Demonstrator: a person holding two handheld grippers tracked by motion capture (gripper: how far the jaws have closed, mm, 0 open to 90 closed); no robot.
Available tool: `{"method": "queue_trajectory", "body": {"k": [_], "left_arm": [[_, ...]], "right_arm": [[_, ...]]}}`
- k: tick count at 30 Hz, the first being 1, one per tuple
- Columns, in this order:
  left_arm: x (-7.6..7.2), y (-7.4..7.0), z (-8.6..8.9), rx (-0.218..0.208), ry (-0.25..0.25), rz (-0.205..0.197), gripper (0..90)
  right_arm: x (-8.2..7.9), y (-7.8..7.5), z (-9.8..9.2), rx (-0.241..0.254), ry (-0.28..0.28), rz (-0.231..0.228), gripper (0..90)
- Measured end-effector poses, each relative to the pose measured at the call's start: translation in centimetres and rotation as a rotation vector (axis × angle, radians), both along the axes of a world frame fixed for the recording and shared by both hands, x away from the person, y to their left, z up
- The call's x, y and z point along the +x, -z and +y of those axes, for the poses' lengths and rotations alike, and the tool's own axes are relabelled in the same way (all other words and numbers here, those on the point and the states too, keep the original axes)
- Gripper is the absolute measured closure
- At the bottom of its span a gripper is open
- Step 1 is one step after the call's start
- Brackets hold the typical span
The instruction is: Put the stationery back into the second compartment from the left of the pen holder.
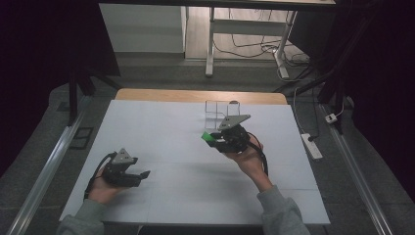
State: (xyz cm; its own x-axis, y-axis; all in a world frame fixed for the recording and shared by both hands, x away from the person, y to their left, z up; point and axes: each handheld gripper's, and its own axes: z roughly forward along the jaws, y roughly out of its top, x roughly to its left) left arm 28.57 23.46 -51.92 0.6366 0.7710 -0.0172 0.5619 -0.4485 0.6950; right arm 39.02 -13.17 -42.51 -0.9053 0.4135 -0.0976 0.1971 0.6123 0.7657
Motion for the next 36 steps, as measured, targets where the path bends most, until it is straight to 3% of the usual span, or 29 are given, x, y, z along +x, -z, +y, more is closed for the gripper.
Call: {"method": "queue_trajectory", "body": {"k": [8, 13, 36], "left_arm": [[-0.2, -0.2, 0.1, -0.01, 0.0, -0.01, 27.3], [-0.3, -0.3, 0.2, -0.019, 0.001, -0.019, 27.4], [-0.2, -0.3, 0.2, -0.018, 0.001, -0.021, 27.5]], "right_arm": [[0.2, -0.2, -0.3, 0.036, 0.037, -0.011, 66.7], [0.4, -0.4, -0.3, 0.031, 0.057, -0.016, 66.7], [3.5, -2.0, -0.3, 0.094, 0.142, -0.018, 66.6]]}}
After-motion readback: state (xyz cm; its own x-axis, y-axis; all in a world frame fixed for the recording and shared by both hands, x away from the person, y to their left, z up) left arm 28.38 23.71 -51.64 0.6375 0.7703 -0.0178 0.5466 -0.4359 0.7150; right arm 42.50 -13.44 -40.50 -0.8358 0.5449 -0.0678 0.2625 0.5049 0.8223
